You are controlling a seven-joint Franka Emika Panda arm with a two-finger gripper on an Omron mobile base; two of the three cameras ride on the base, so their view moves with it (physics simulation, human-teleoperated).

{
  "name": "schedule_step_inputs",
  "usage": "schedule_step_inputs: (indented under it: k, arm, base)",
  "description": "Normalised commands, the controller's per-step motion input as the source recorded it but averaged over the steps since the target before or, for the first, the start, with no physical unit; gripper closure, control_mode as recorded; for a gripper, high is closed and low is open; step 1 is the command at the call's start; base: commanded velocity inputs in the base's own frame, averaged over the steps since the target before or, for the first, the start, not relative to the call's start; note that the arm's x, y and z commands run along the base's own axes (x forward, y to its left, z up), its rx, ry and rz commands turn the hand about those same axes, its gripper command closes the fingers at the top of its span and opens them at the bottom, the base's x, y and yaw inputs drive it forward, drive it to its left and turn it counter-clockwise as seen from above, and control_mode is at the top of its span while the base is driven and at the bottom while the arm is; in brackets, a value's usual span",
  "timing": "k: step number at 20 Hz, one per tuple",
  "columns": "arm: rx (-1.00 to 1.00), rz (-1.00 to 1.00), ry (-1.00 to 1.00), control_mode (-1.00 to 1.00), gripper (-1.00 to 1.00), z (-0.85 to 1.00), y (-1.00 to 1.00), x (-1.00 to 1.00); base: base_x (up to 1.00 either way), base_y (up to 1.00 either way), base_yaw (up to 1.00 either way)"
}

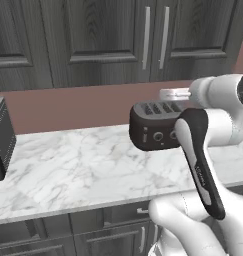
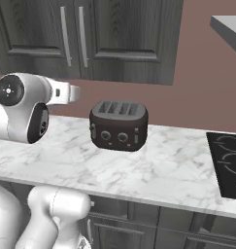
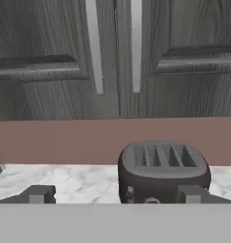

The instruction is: Get the candle and the beer from the cabinet and move them to the dining counter.

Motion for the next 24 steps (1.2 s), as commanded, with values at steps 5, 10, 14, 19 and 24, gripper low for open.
schedule_step_inputs:
  k: [5, 10, 14, 19, 24]
  arm:
    - [0.08, 0.03, -0.31, -1.00, -1.00, 0.27, 0.15, -0.01]
    - [0.04, 0.00, -0.23, -1.00, -1.00, 0.30, 0.25, 0.00]
    - [0.03, 0.00, -0.16, -1.00, -1.00, 0.25, 0.29, 0.01]
    - [0.01, 0.00, -0.05, -1.00, -1.00, 0.10, 0.03, 0.16]
    - [0.00, -0.03, -0.06, -1.00, -1.00, 0.05, 0.00, 0.31]
  base:
    - [0.00, 0.00, 0.00]
    - [0.00, 0.00, 0.00]
    - [0.00, 0.00, 0.00]
    - [0.00, 0.00, 0.00]
    - [0.00, 0.00, 0.00]
